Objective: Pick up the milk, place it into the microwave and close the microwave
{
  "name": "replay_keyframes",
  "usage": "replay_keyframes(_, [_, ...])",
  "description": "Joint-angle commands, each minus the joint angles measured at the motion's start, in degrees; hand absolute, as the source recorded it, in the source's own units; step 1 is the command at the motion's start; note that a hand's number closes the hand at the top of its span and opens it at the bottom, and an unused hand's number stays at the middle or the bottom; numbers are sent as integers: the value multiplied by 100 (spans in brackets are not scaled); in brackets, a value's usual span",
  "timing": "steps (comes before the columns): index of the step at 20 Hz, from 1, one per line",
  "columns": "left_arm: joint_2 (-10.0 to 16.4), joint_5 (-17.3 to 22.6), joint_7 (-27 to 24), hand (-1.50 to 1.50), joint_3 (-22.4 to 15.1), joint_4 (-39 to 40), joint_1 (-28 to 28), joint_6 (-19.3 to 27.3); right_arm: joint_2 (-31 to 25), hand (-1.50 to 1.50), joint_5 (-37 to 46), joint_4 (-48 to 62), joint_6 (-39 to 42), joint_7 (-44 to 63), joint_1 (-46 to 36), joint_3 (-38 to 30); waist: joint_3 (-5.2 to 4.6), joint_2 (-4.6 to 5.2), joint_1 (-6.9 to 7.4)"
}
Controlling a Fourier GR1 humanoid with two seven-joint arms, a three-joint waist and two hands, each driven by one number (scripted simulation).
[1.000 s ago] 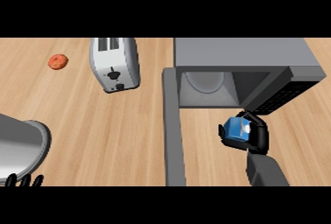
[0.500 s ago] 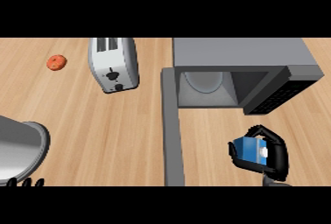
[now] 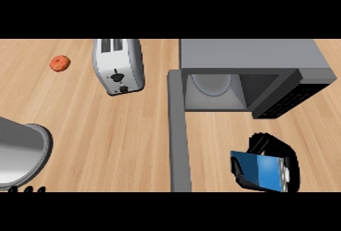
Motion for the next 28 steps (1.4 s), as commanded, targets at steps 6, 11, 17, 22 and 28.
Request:
replay_keyframes(6, [-1, 199, 278, -150, 114, -161, -8, -10, 27, 150, 465, 442, -1498, 659, -1235, 660, 3, 17, 64])
replay_keyframes(11, [-28, 0, -163, -150, 174, 256, -78, -43, 27, 150, 444, 1197, -1909, 653, -1927, 825, 3, 18, 80])
replay_keyframes(17, [-10, 26, 70, -150, 297, 199, -214, -90, 13, 150, 680, 2277, -2222, 890, -2681, 382, 3, 20, 60])
replay_keyframes(22, [91, 259, -77, -150, 585, 247, -145, -294, 27, 150, -252, 4194, -2619, 59, -3822, 333, 9, 51, 186])
replay_keyframes(28, [108, 300, 211, -150, 575, 2, -149, -259, -113, 150, -20, 5992, -2309, -445, -4825, -598, 12, 91, 246])
